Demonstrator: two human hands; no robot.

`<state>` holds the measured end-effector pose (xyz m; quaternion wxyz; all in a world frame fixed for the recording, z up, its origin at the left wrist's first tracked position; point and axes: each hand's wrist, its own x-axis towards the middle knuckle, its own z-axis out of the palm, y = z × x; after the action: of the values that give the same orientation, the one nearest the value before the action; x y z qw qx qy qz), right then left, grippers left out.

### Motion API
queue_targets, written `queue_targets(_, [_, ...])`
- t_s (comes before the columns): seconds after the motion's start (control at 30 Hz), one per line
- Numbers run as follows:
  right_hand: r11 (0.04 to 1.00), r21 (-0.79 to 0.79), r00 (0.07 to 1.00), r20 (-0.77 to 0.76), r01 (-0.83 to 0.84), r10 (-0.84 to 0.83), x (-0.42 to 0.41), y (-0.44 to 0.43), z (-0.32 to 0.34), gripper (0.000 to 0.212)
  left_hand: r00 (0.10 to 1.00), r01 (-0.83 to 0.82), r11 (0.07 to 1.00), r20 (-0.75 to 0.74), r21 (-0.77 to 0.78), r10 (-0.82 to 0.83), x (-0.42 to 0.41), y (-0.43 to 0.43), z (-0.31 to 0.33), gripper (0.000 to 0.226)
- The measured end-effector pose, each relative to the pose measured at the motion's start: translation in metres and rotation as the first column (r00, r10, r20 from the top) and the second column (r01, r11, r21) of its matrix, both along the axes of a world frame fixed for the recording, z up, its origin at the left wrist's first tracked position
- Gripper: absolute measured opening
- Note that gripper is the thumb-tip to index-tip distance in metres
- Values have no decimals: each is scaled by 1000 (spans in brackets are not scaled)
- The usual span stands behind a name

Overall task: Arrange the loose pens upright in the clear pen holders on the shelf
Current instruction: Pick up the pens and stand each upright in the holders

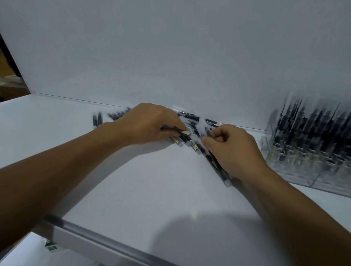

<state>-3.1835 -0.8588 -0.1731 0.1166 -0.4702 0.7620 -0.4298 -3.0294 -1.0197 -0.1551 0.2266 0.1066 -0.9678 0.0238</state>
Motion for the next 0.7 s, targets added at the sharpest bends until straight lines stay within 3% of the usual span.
queue_targets(0.1, [994,-110,989,147,22,-5,2,-2,0,13,987,46,993,-158,109,-28,1,4,9,25])
queue_targets(0.17, [983,-178,964,266,31,18,3,-3,1,12,962,56,948,-270,313,32,0,10,20,27])
queue_targets(0.23, [967,-250,933,356,42,51,5,-3,3,11,921,118,845,-376,521,103,-1,17,34,28])
queue_targets(0.37, [928,-368,893,436,63,112,9,1,11,13,782,356,633,-590,688,202,0,31,55,24])
queue_targets(0.47, [910,-410,898,422,65,126,9,4,14,13,746,418,532,-613,736,262,2,40,55,22])
queue_targets(0.7, [904,-427,912,383,30,150,11,4,12,12,783,368,484,-545,794,299,2,53,13,45])
